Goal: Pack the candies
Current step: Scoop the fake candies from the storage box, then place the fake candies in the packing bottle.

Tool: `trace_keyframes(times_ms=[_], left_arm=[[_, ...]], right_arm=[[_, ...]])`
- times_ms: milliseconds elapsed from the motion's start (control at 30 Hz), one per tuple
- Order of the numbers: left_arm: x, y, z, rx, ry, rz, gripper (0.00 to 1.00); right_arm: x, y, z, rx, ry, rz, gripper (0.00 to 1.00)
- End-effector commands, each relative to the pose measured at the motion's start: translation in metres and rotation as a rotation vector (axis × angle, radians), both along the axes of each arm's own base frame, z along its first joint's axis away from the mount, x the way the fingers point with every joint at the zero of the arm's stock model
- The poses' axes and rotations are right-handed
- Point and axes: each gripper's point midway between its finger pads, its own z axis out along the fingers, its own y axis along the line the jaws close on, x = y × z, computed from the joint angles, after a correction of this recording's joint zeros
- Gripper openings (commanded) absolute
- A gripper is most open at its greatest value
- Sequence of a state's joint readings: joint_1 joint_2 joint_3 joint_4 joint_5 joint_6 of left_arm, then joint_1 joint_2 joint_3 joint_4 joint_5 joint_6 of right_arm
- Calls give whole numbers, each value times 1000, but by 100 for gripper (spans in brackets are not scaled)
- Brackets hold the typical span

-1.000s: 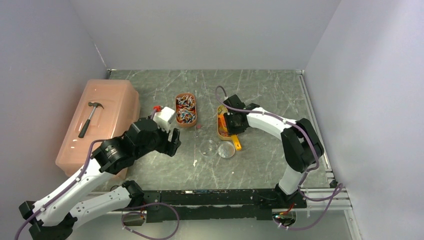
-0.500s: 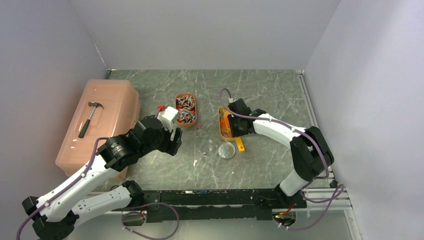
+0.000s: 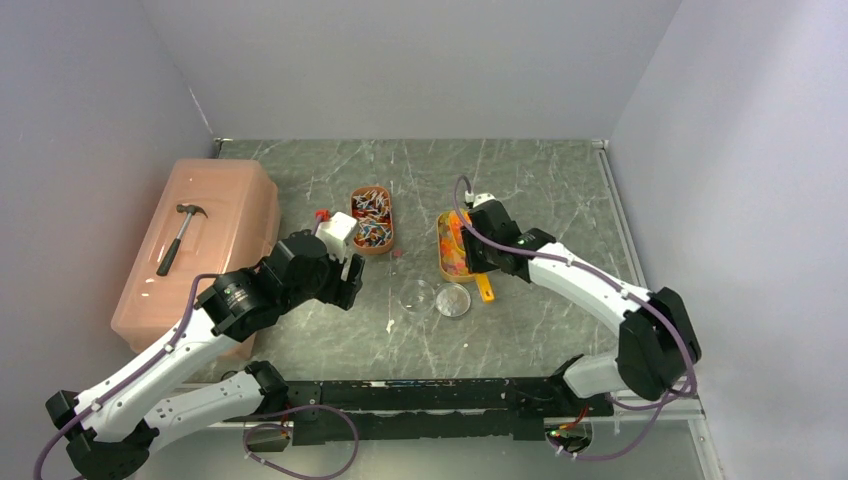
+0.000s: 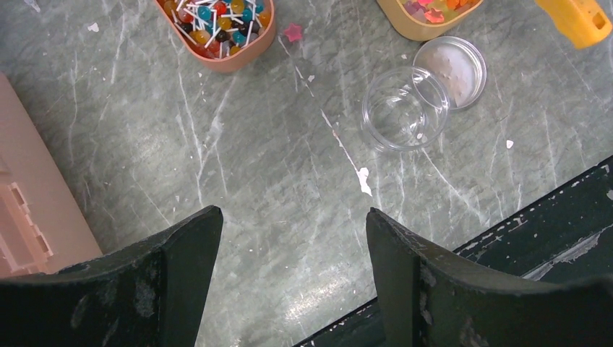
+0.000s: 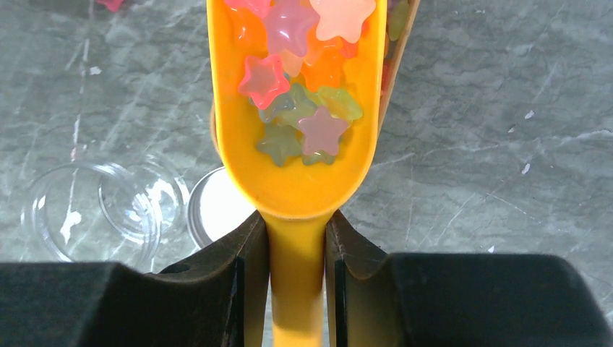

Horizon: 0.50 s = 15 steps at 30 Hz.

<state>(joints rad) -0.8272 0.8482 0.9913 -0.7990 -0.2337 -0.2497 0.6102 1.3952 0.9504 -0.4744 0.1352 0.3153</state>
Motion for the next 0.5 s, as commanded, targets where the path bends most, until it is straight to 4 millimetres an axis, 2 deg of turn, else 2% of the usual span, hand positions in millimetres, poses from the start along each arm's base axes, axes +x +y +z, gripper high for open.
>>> trace_keyframes(times_ms=[0, 200, 467], left_arm=[[2, 3, 3, 0, -14, 21, 78], [2, 5, 4, -3, -22, 28, 78], [2, 7, 7, -9, -31, 37, 77]], right_arm=[[-4, 5, 30, 5, -105, 40, 0], [-30, 18, 52, -38, -174, 137, 0], [-65, 32, 67, -35, -195, 297, 0]])
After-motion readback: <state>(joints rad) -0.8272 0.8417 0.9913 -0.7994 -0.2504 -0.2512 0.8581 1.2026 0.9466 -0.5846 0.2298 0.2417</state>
